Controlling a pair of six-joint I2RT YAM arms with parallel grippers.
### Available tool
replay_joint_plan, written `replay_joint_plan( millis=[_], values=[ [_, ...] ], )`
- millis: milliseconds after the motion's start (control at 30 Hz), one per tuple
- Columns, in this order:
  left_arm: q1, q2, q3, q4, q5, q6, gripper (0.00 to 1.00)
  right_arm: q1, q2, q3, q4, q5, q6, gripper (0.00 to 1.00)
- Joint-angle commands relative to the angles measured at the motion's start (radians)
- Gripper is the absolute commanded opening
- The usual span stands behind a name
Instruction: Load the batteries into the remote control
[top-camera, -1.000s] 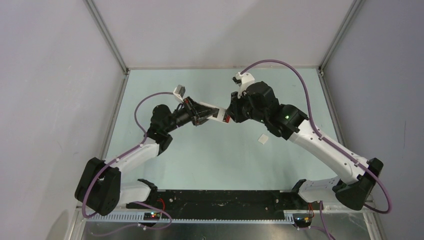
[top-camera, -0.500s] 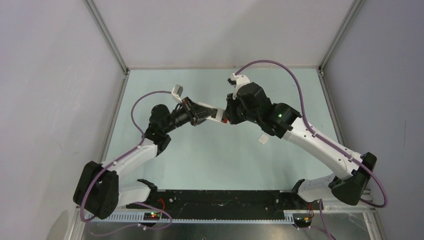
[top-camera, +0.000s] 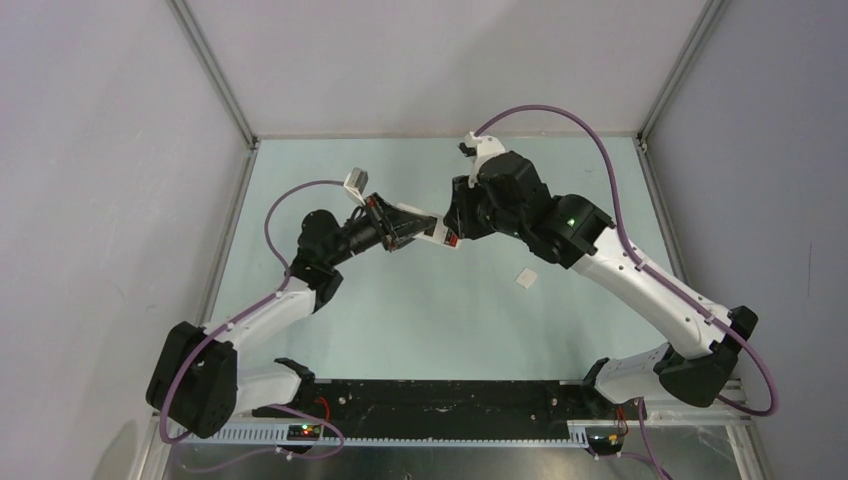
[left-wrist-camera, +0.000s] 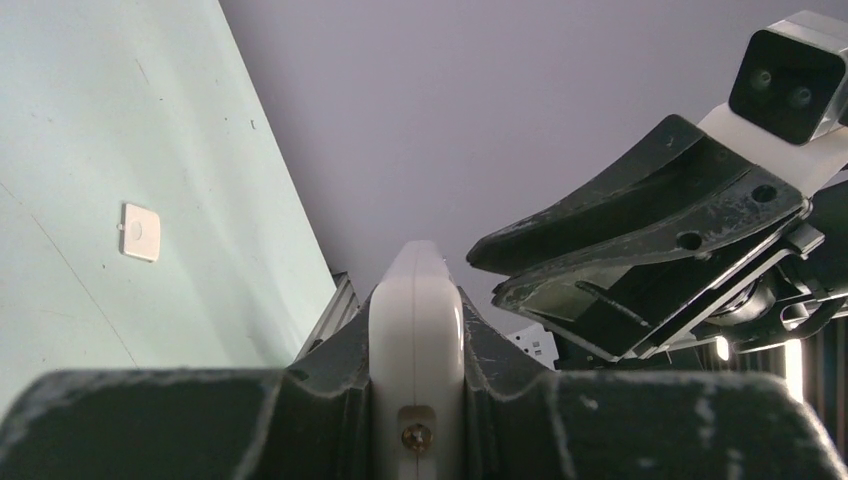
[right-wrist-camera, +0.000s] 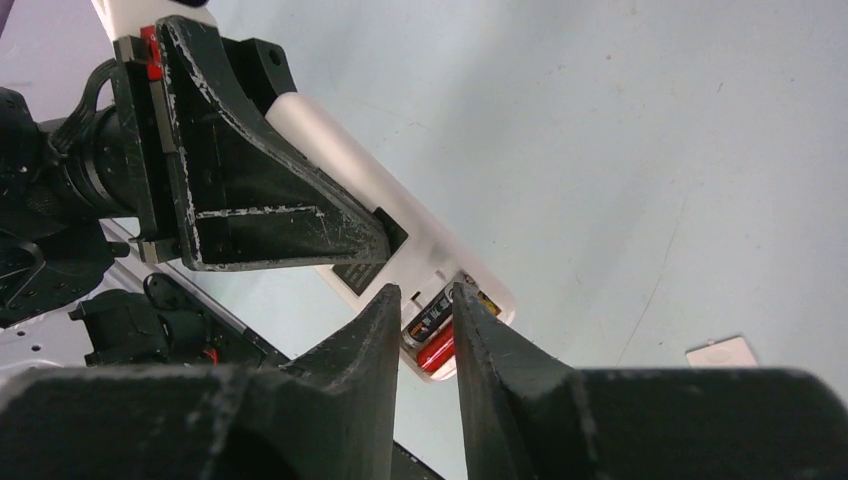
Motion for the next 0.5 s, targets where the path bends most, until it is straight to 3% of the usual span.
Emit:
replay_joint_plan(
  millis=[0, 467],
  values=[
    [-0.005, 0.0, 0.007, 0.047, 0.021, -0.011, 0.0, -0.011, -0.031, 0.056, -0.007, 0.03, -0.025, 0.3],
    [-0.005, 0.003, 0.022, 0.029, 0.041, -0.003, 0.0, -0.014, 0.007, 0.033, 0.019, 0.001, -0.15, 0.19]
  ],
)
